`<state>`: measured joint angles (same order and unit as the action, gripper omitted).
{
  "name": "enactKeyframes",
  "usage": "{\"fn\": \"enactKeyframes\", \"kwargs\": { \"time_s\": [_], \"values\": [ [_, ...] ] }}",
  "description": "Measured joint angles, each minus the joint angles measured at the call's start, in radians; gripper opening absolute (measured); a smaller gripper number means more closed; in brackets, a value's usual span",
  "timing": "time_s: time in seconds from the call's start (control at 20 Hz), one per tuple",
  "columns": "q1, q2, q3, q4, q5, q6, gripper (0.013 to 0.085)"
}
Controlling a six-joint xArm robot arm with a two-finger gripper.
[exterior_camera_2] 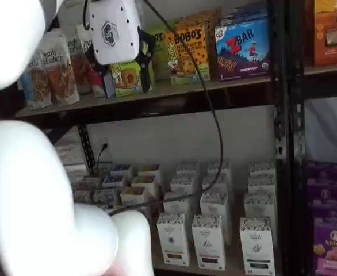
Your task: Pick up the white box with a green strip in the middle, on the bottom shelf, the sixth box from the left
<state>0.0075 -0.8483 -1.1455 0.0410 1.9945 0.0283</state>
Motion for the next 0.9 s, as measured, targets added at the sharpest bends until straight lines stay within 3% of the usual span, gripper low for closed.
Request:
{"fn": "enactKeyframes", "kwargs": {
  "time_s": [0.15, 0.45, 0.6, 0.8, 0.9],
  "values": [
    [0.02, -0.024, 0.02, -0.024, -0.04, 0.01, 0.085],
    [0.032, -0.019, 0.029, -0.056, -0.042, 0.01, 0.085],
    [-0.013, -0.026, 0.068, -0.047, -0.074, -0.028, 0.085],
    [-0.032, -0.045, 0.15, -0.078, -0.149, -0.055, 0.085],
    [-0.05, -0.054, 0.188, -0.071, -0.182, -0.069, 0.085]
  ]
}}
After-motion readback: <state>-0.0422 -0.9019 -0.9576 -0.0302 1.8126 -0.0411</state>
